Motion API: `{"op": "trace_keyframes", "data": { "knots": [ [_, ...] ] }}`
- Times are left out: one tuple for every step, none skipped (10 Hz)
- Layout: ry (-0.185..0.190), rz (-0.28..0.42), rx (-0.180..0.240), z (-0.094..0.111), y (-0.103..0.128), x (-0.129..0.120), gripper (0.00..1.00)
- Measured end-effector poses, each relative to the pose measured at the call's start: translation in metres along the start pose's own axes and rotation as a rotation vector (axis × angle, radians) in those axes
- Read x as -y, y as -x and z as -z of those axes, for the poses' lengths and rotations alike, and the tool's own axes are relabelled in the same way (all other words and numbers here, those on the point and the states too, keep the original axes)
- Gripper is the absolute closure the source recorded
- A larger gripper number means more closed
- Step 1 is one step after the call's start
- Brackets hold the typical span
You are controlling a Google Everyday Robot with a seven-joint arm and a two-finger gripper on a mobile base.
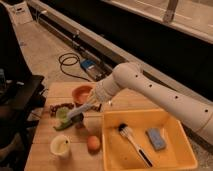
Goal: Place towel in metal cup
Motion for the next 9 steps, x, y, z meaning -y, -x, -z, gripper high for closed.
{"op": "trace_keyframes", "data": {
  "knots": [
    [-0.004,0.007,0.016,-0.006,0.001,0.000,1.00],
    [-0.010,0.013,0.026,-0.011,0.002,0.002,1.00],
    [-0.020,0.024,0.042,-0.016,0.002,0.004,1.00],
    [-0.028,0.033,0.054,-0.021,0.002,0.007,1.00],
    [-0.032,0.042,0.066,-0.025,0.003,0.009,1.00],
    [-0.038,0.054,0.082,-0.031,0.004,0.012,1.00],
    [-0.046,0.061,0.098,-0.038,0.002,0.014,1.00],
    [-0.047,0.057,0.106,-0.043,-0.001,0.013,0.97],
    [-0.040,0.046,0.116,-0.054,-0.008,0.010,0.86]
  ]
}}
